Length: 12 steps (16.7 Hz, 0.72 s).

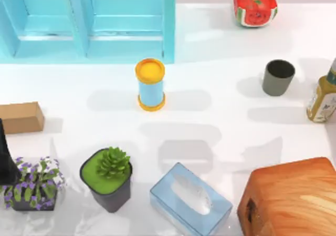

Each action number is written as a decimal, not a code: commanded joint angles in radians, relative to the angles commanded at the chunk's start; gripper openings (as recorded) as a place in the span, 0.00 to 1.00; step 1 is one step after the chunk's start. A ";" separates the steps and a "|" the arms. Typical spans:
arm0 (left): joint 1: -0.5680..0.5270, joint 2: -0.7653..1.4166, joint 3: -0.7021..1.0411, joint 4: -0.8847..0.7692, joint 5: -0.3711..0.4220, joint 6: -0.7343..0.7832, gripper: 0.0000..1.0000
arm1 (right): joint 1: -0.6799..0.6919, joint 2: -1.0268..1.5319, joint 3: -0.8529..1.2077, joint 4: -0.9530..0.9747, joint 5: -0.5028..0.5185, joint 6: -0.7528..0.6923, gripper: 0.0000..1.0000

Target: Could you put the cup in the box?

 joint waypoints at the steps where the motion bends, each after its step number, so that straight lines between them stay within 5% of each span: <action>1: 0.000 0.000 0.000 0.000 0.000 0.000 1.00 | 0.007 0.100 0.096 -0.058 0.003 0.006 1.00; 12: 0.000 0.000 0.000 0.000 0.000 0.000 1.00 | 0.127 0.827 0.893 -0.441 -0.014 0.060 1.00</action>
